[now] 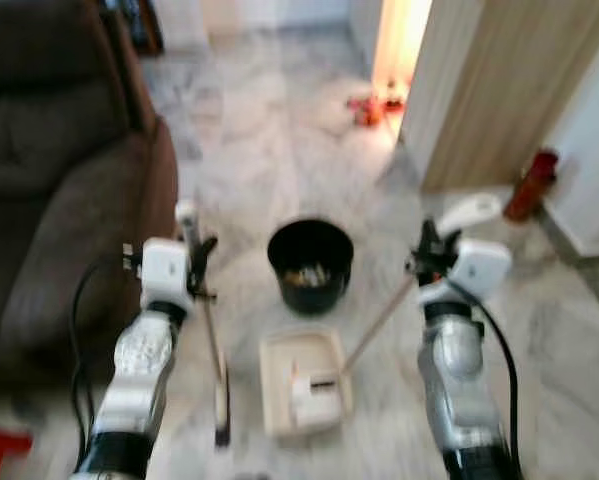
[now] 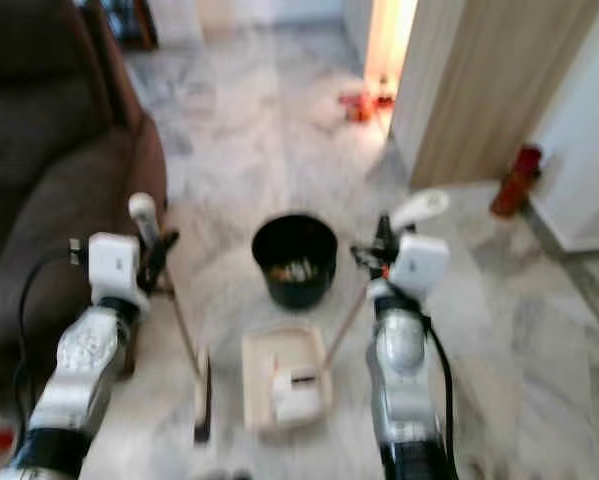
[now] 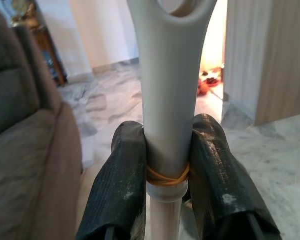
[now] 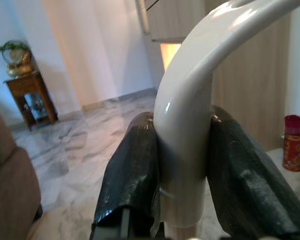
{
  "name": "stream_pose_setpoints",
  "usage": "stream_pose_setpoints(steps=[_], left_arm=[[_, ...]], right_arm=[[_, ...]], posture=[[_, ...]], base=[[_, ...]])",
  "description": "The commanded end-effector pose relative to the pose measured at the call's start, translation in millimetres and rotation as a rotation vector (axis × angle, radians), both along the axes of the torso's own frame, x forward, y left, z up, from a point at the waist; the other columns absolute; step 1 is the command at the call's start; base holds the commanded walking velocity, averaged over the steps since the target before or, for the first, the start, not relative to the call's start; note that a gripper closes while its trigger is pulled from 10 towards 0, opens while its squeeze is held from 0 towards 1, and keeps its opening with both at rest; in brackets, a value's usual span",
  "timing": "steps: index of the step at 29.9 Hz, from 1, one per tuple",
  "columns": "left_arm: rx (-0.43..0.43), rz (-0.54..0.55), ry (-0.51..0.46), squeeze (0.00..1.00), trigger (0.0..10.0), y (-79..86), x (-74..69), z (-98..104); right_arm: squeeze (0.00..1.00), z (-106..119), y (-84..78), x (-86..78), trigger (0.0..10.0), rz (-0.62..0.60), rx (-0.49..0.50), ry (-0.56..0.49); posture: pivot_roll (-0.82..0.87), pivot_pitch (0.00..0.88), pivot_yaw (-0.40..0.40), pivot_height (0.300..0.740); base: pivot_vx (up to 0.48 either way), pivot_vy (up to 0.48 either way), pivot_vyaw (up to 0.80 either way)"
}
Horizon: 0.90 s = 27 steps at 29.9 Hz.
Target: Sweep floor
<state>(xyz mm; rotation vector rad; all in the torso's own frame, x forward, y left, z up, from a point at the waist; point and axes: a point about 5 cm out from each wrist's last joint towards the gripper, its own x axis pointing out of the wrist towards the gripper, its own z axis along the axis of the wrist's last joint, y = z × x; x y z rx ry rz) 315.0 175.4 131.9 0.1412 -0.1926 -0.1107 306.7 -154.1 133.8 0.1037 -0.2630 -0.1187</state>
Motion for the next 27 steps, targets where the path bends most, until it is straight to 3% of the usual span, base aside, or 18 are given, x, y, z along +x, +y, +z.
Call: stream_pose_setpoints(steps=[1, 27], left_arm=[[0.012, -0.011, -0.039, 0.00, 10.0, -2.9, 1.1, 9.2], [-0.002, -0.019, -0.029, 0.00, 10.0, -3.3, 1.0, 5.4]], right_arm=[[0.00, 7.1, -3.5, 0.3, 10.0, -0.011, 0.005, -0.034], [0.00, 9.6, -3.0, 0.0, 10.0, 0.003, -0.004, -0.042]], posture=[[0.00, 0.074, 0.038, 0.740], [-0.05, 0.082, 0.039, 0.740]], base=[[0.274, 0.000, 0.00], [0.031, 0.000, 0.00]])
